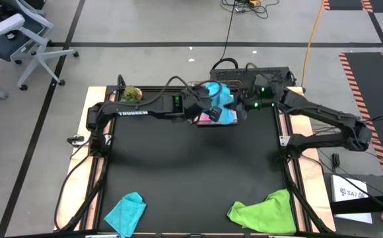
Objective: Fold microfiber towels
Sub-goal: Put the right blue towel into the wire basket, then fold the green towel
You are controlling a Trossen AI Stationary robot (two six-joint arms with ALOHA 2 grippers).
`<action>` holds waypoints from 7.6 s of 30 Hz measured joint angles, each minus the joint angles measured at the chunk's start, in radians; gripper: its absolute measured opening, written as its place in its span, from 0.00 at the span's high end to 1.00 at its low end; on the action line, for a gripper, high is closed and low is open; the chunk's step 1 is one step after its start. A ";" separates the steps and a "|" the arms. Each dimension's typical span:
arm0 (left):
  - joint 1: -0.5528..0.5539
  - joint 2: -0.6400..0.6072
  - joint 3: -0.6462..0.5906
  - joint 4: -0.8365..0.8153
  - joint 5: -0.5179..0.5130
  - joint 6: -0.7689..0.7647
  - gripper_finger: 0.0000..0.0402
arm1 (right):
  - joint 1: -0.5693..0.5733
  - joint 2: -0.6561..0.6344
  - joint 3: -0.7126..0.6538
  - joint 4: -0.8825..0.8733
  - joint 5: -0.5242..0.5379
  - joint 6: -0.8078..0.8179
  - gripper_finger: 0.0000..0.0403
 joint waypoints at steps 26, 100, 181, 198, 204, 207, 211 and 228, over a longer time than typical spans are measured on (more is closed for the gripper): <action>0.152 0.180 -0.015 0.005 0.144 -0.108 0.95 | -0.270 0.358 -0.001 -0.028 -0.178 -0.222 1.00; -0.451 -0.033 -0.006 -0.686 -0.243 -0.583 0.56 | 0.258 0.023 -0.305 -0.132 0.247 -0.209 1.00; -0.571 -0.059 -0.082 -0.674 0.011 -0.196 0.56 | 1.071 0.529 0.227 -0.316 0.055 -0.112 0.71; -0.568 -0.059 -0.106 -0.654 0.027 -0.190 0.56 | 1.122 0.671 0.200 -0.222 -0.024 -0.306 0.67; -0.567 -0.059 -0.105 -0.639 0.027 -0.195 0.56 | 1.111 0.643 0.196 -0.223 0.033 -0.311 0.67; -0.567 -0.059 -0.106 -0.629 0.027 -0.197 0.56 | 1.109 0.606 0.197 -0.224 0.035 -0.276 0.67; -0.567 -0.059 -0.105 -0.629 0.027 -0.207 0.56 | 1.113 0.593 0.196 -0.226 0.037 -0.303 0.67; -0.567 -0.060 -0.105 -0.630 0.027 -0.246 0.56 | 1.072 0.594 0.070 -0.078 0.086 -0.355 0.67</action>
